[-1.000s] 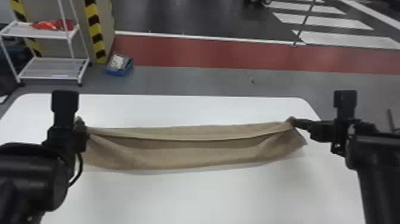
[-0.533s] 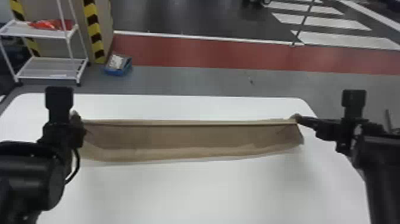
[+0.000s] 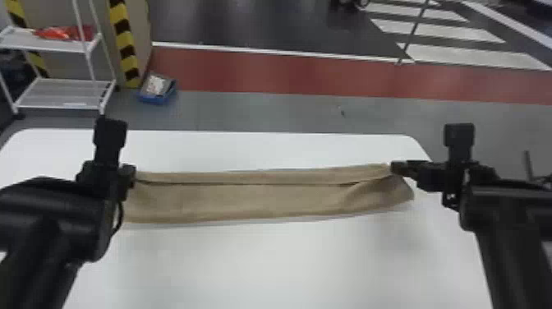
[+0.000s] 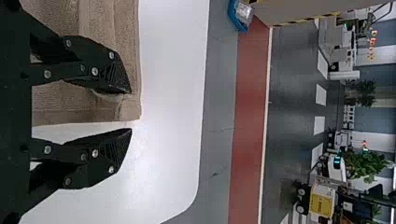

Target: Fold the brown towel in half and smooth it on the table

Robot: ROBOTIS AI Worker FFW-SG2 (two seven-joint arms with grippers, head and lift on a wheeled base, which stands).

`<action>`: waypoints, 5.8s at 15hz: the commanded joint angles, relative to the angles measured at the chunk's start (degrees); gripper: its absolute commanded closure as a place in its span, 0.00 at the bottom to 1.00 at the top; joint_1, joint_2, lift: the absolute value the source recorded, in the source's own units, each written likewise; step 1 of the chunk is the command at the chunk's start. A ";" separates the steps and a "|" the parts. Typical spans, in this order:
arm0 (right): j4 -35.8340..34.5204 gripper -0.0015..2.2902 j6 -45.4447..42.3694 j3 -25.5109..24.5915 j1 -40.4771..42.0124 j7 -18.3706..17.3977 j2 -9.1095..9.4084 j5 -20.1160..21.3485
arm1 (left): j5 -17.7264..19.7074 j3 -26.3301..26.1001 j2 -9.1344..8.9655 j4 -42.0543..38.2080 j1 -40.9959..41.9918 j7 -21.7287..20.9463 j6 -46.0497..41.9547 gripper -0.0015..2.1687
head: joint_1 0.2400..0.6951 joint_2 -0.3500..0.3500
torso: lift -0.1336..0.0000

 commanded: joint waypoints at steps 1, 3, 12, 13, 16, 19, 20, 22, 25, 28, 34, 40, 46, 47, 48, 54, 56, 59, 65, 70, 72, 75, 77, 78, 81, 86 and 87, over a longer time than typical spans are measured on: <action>1.61 0.02 -3.04 -0.02 -0.34 -0.98 -0.01 -0.62 | -1.75 0.41 -0.20 4.86 -1.91 0.32 -2.44 0.00 | 1.00 0.24 | 0.10; 2.84 0.02 -4.44 -0.99 -0.17 -0.98 -0.98 -1.50 | -2.46 2.16 0.50 5.30 -0.33 -0.03 -8.60 0.00 | 1.00 0.25 | 0.10; 5.74 0.09 -14.99 -4.33 4.67 7.37 -4.93 -4.05 | 2.03 13.94 1.47 -3.75 8.99 -18.75 -17.03 0.03 | 1.00 0.24 | 0.10; 7.68 0.09 -19.56 -4.24 4.40 7.37 -4.93 -4.40 | 3.61 15.43 1.47 -1.73 8.28 -21.39 -19.32 0.03 | 1.00 0.24 | 0.10; 12.51 0.09 -29.58 -3.62 3.17 7.45 -4.49 -4.49 | 6.95 16.75 3.40 4.86 4.50 -25.34 -20.37 0.04 | 1.00 0.25 | 0.10; 14.97 0.10 -29.76 -2.92 2.03 7.45 -4.23 -4.66 | 8.36 16.66 4.81 9.08 1.43 -28.24 -18.97 0.10 | 1.00 0.29 | 0.10; 15.15 0.10 -29.58 -2.83 1.94 7.37 -4.05 -4.66 | 8.18 16.75 4.81 9.78 0.99 -28.77 -18.62 0.10 | 1.00 0.29 | 0.10; 15.15 0.10 -29.40 -2.66 1.94 7.37 -3.79 -4.66 | 8.18 16.40 5.34 11.54 -0.15 -29.74 -18.09 0.11 | 1.00 0.30 | 0.10; 15.15 0.10 -29.05 -2.57 1.94 7.37 -3.61 -4.84 | 6.86 15.17 5.43 16.20 -2.97 -33.87 -18.26 0.13 | 1.00 0.31 | 0.10; 15.15 0.10 -28.88 -1.07 1.94 7.28 -3.53 -4.75 | 5.89 14.20 5.34 17.25 -3.32 -35.28 -18.44 0.17 | 1.00 0.29 | 0.10; 15.06 0.10 -28.88 0.60 1.06 7.28 -3.53 -4.49 | 3.78 14.20 5.16 18.83 -3.32 -33.78 -20.37 0.19 | 1.00 0.31 | 0.10; 15.06 0.10 -28.70 3.85 -0.08 6.75 -3.53 -4.14 | 3.61 14.20 4.90 19.98 -3.41 -32.64 -23.01 0.25 | 1.00 0.35 | 0.10; 15.15 0.10 -28.70 4.99 -1.13 6.75 -3.53 -4.14 | 1.94 13.41 4.55 20.59 -3.58 -33.08 -23.01 0.25 | 1.00 0.35 | 0.10; 15.06 0.10 -28.53 5.08 -1.22 6.75 -3.53 -4.05 | 1.85 12.62 4.55 21.29 -3.93 -32.99 -23.01 0.28 | 1.00 0.35 | 0.10; 15.15 0.10 -28.53 5.08 -1.31 6.75 -3.53 -4.05 | 1.59 12.09 4.46 21.91 -4.46 -32.81 -23.01 0.33 | 1.00 0.35 | 0.10; 15.06 0.10 -28.00 4.99 -1.66 6.75 -3.61 -3.61 | 1.68 12.09 4.02 21.12 -4.64 -32.73 -23.89 0.34 | 1.00 0.35 | 0.10; 15.15 0.10 -27.82 4.99 -1.66 6.66 -3.61 -3.43 | 2.20 12.27 3.84 20.06 -4.29 -32.20 -24.59 0.46 | 1.00 0.34 | 0.10; 15.15 0.10 -27.82 4.73 -1.48 6.40 -3.61 -3.08 | 2.20 12.09 3.76 18.92 -4.11 -33.08 -25.47 0.46 | 1.00 0.34 | 0.10; 16.47 0.10 -29.40 3.76 -0.78 2.44 -3.53 -2.99 | 3.87 10.25 3.49 15.58 -3.41 -33.25 -24.94 0.64 | 1.00 0.30 | 0.10; 21.21 0.16 -32.22 4.20 -2.19 -7.05 -2.82 -2.29 | 3.96 5.68 3.49 15.67 -4.90 -32.81 -25.30 0.64 | 1.00 0.24 | 0.10; 22.35 0.18 -32.04 4.29 -3.15 -7.05 -2.03 -2.82 | 3.96 4.98 3.49 16.02 -5.08 -32.73 -25.82 0.64 | 0.99 0.21 | 0.10; 24.73 0.18 -30.11 4.82 -4.65 -4.50 -1.77 -2.29 | 3.87 4.80 3.49 16.55 -5.08 -32.90 -26.17 0.64 | 0.99 0.21 | 0.10; 24.82 0.18 -28.53 4.99 -4.65 -3.88 -1.50 -1.85 | 3.87 4.80 3.49 17.43 -5.43 -32.90 -26.70 0.64 | 1.00 0.23 | 0.10; 24.90 0.18 -28.70 4.99 -4.65 -3.97 -1.50 -1.85 | 3.87 4.80 3.49 17.43 -5.43 -32.90 -26.70 0.64 | 1.00 0.23 | 0.10; 24.90 0.18 -26.94 4.99 -4.91 -4.50 -1.50 -1.32 | 3.78 4.71 3.49 17.43 -5.43 -33.08 -26.70 0.64 | 1.00 0.23 | 0.10; 21.83 0.52 -21.32 4.38 -3.07 -1.86 -1.50 -1.41 | 3.43 4.54 3.67 17.60 -5.43 -32.73 -26.70 0.64 | 1.00 0.22 | 0.10; 18.14 0.52 -18.86 4.11 -0.87 -1.77 -1.42 -2.82 | 3.52 4.80 3.84 17.60 -5.43 -32.64 -26.70 0.64 | 1.00 0.22 | 0.10</action>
